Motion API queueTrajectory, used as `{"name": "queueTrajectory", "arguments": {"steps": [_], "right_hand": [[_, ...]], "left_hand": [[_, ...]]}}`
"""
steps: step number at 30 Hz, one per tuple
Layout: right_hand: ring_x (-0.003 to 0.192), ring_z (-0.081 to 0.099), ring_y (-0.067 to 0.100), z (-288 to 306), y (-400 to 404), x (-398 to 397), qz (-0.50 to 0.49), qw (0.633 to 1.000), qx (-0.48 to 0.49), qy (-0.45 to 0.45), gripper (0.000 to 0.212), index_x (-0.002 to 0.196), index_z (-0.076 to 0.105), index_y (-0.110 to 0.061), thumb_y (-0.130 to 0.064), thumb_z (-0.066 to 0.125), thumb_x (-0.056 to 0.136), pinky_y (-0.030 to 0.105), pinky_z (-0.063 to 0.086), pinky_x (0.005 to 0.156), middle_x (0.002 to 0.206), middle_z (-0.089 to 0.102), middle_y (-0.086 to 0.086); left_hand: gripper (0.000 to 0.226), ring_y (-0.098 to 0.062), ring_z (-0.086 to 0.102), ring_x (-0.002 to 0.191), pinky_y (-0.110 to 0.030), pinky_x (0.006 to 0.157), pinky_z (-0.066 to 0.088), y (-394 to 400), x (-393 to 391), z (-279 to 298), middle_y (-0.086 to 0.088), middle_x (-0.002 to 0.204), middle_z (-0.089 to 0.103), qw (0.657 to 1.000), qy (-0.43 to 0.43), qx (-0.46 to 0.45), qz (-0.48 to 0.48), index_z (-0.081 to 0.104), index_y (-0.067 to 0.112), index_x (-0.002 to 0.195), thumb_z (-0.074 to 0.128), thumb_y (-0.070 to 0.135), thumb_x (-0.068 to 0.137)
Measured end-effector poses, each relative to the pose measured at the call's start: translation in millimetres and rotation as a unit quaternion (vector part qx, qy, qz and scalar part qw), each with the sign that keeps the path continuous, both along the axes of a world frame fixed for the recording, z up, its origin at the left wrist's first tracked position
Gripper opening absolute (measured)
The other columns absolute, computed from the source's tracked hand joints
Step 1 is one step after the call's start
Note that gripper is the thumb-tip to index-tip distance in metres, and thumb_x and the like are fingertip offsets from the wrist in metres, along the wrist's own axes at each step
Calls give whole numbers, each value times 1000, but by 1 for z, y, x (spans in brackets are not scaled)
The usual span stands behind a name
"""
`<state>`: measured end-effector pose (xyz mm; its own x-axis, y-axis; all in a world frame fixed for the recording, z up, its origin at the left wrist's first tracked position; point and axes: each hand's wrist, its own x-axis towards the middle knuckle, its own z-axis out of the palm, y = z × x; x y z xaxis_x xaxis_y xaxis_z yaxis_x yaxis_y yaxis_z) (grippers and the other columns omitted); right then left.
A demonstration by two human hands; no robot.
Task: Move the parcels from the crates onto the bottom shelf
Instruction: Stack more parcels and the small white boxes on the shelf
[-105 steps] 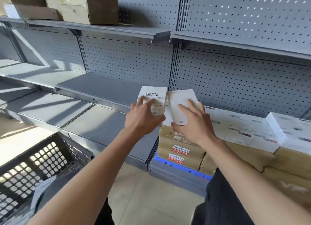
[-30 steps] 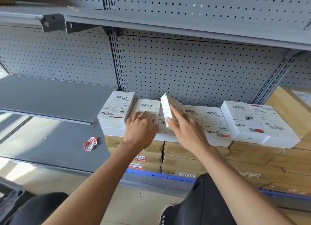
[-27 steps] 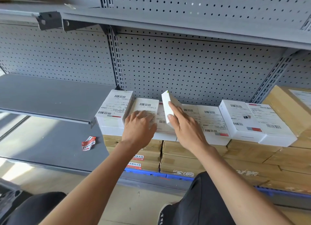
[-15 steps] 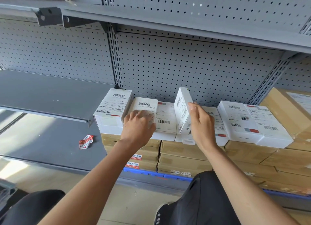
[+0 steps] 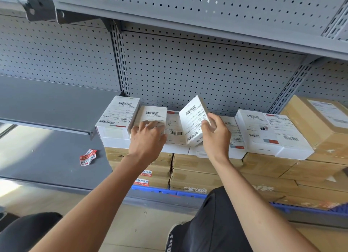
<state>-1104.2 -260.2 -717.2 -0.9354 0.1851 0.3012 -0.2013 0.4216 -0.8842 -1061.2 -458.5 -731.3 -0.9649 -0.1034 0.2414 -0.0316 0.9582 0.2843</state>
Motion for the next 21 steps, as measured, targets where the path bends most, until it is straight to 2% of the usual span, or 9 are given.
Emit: {"name": "queueTrajectory", "arguments": {"steps": [2,4,6,8,10,13,16,18,21], "right_hand": [[92,63,10,-1,3,-2,-11,1000,23,7,28,124,65,-10,-14,56,99,6,46,72,112,68,-4],[81,65,17,-6,5,-5,1,997,76,11,24,115,69,-8,-14,52,99,26,53,68,103,72,-2],[74,62,22,-12,5,-11,8,993,115,-10,24,111,69,-4,-12,51,98,29,44,63,98,74,3],[85,62,21,-16,3,-15,16,990,135,-46,29,122,67,-7,-15,52,98,21,41,72,110,73,8],[110,63,24,-18,-1,-12,35,985,156,-63,37,135,60,-11,-19,53,100,26,46,93,126,68,7],[136,45,24,-21,-5,-1,90,972,214,-26,45,143,54,-15,-29,57,100,35,34,114,144,55,3],[148,24,25,-21,-6,4,151,932,330,0,50,143,53,-23,-44,57,98,45,22,118,159,36,2],[151,15,24,-24,-9,3,168,901,399,3,56,145,49,-31,-56,54,96,48,19,118,164,25,0],[152,13,23,-27,-19,2,179,887,427,3,58,147,43,-38,-58,55,94,51,17,118,165,23,0]], "left_hand": [[28,-24,38,137,-51,109,32,0,0,-2,8,144,53,1000,1,-8,-5,64,30,123,48,40,102],[28,-25,37,139,-52,110,32,1,0,-4,6,145,52,1000,5,-14,-11,61,31,125,47,37,103],[28,-27,36,140,-52,111,31,2,-1,-5,2,146,51,1000,2,-21,-17,62,32,126,46,36,103],[32,-28,36,141,-53,115,27,2,-2,-4,0,146,51,999,-1,-34,-21,62,33,130,45,37,104],[34,-28,35,143,-54,119,22,-1,-3,-2,-1,147,50,999,-3,-42,-27,61,33,133,45,40,103],[43,-26,32,147,-58,121,18,-10,2,2,-1,153,47,995,28,-69,-65,61,32,135,46,49,98],[47,-27,41,142,-61,117,24,-26,7,5,-2,146,55,986,81,-120,-86,69,28,127,53,54,91],[49,-27,40,143,-65,116,20,-38,10,6,-2,147,54,986,56,-146,-66,66,30,129,58,58,90],[57,-27,32,147,-69,117,12,-47,13,2,-1,153,48,988,16,-148,-35,58,34,138,56,65,90]]}}
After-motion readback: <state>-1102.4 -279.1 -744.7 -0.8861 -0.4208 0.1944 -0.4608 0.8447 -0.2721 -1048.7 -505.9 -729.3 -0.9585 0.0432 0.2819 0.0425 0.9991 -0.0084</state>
